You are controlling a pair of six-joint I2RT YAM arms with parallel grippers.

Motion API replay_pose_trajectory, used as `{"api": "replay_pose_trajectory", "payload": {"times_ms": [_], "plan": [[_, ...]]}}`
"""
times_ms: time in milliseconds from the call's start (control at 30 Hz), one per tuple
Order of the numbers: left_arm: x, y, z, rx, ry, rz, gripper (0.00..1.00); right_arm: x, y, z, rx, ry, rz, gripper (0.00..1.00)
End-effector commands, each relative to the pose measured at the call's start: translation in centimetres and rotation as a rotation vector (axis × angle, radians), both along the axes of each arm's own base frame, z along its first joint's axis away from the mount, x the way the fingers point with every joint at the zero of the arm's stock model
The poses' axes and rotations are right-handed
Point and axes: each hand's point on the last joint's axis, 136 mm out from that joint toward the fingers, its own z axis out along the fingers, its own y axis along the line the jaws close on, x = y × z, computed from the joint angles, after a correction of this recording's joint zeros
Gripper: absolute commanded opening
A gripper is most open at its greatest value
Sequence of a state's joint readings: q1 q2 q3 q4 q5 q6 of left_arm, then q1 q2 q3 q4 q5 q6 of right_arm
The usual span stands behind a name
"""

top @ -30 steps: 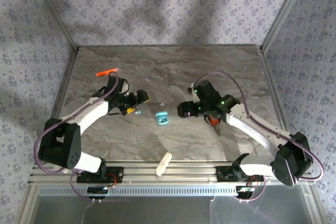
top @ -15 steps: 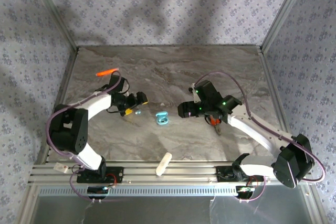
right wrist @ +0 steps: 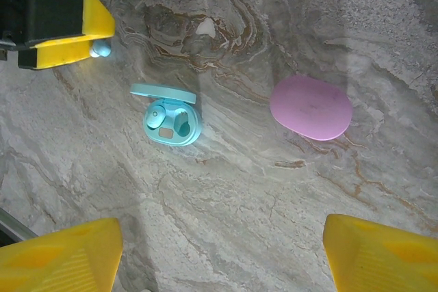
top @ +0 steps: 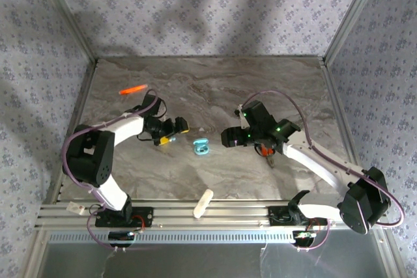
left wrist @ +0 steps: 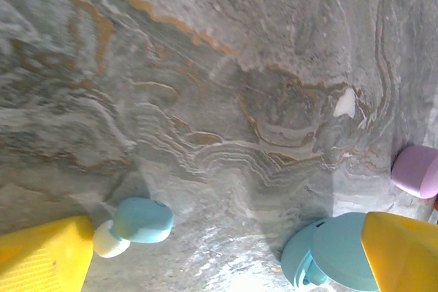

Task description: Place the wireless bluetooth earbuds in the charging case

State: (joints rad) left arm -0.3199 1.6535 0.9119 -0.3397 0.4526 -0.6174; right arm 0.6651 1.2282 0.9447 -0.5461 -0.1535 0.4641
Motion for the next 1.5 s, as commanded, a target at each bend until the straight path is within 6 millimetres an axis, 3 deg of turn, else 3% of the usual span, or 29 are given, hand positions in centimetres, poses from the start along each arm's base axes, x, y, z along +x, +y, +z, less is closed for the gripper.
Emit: {"api": "replay_pose_trajectory", "payload": {"times_ms": [0, 767, 1067, 1233, 1467], "plan": [[0.1, -1.0, 0.7, -0.021, -0.012, -0.029, 1.00, -0.2, -0.5, -0.1, 0.005, 0.003, -0.018, 0.79], [-0.5, -3.7, 1.3, -0.041, -0.019, -0.062, 1.00, -0.1, -0.4, -0.4, 0.004, 0.010, -0.018, 0.79], [-0.9, -4.4, 2.7, -0.075, -0.040, -0.066, 1.00, 0.1, -0.2, 0.0, 0.009, 0.006, -0.017, 0.79], [-1.2, -2.3, 3.8, -0.054, -0.069, -0.029, 1.00, 0.6, 0.3, 0.9, 0.017, -0.004, -0.008, 0.79], [-1.7, 4.0, 4.8, -0.023, -0.109, 0.132, 1.00, 2.4, 3.1, 2.9, 0.019, -0.011, 0.022, 0.74]]}}
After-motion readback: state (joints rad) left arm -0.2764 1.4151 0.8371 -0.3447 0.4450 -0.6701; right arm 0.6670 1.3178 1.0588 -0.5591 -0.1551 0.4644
